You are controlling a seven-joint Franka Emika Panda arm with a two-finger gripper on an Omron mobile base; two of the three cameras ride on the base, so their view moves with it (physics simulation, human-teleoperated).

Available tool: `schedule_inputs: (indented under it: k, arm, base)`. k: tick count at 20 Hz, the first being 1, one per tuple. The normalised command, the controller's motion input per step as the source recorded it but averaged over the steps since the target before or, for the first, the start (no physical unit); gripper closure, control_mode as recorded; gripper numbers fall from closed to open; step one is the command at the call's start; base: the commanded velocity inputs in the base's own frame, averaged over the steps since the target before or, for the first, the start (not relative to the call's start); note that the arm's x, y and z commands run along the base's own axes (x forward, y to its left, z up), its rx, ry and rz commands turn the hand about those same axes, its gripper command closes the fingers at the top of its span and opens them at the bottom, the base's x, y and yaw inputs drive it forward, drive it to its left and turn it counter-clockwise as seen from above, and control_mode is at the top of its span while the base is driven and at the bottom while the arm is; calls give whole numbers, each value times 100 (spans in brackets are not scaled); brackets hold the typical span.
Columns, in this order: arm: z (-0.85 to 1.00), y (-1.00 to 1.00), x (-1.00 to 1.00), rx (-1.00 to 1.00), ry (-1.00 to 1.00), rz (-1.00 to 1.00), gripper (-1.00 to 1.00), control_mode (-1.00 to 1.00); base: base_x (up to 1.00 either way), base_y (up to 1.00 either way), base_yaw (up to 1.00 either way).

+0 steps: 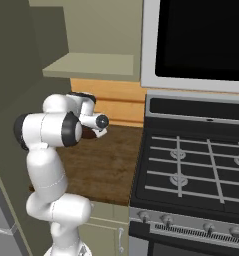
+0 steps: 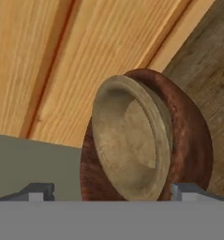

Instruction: Pick up the bowls on the counter and stack them on top of one another in the open cabinet. Place the smaller bowl on top of the larger bowl.

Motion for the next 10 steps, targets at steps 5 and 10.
schedule_inputs:
  k: [5,10]
  arm:
    - [-13,-17,0,13,14,0,-100,-100]
    - [-33,-15,6,9,15,0,-100,-100]
  base:
    - [0,0,0]
    - [0,0,0]
